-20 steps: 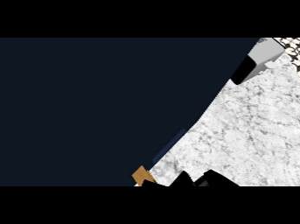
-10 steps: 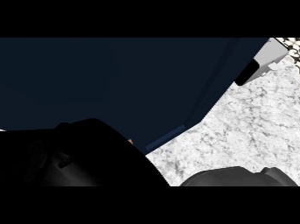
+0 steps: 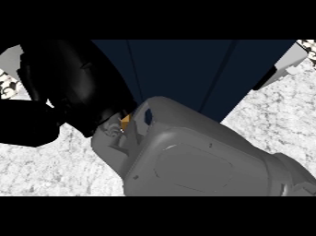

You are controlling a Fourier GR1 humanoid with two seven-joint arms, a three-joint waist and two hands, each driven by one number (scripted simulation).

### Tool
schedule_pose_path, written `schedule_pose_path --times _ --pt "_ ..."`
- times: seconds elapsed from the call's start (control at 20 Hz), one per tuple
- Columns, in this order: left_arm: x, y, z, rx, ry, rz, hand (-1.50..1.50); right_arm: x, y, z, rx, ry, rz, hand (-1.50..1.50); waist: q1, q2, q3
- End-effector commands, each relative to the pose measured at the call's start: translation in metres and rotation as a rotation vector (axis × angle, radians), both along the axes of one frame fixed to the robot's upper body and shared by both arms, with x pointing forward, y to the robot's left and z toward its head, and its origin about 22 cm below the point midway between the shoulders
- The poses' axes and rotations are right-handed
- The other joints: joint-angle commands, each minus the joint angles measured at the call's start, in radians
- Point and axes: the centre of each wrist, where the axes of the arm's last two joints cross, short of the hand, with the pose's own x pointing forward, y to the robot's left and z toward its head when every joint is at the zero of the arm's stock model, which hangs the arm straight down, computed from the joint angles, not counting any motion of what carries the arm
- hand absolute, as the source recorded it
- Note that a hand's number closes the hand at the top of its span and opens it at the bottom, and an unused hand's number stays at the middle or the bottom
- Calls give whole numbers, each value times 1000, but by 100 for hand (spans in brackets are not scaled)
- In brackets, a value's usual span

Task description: Pick up the wine, place it into the cabinet and close the cabinet

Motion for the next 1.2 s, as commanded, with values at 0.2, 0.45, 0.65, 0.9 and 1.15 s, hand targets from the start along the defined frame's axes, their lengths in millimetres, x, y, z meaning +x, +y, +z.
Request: schedule_pose_path --times 0.2,0.45,0.65,0.9,1.15 --pt "5 10 12 13 -11 -10 150 82 -2 -20 -3 37 -159 150 0 9 0" --pt "3 16 26 2 -31 -7 150 112 -23 -44 -42 40 -236 150 5 9 1" --pt "6 20 23 4 -23 12 150 124 -48 -65 -104 30 -244 150 -9 16 0" --pt "9 16 26 16 -34 21 150 133 -65 -74 -120 -5 -275 150 -17 28 -1" --pt "12 12 34 22 -44 25 150 137 -77 -83 -113 -18 -293 150 -26 29 1"
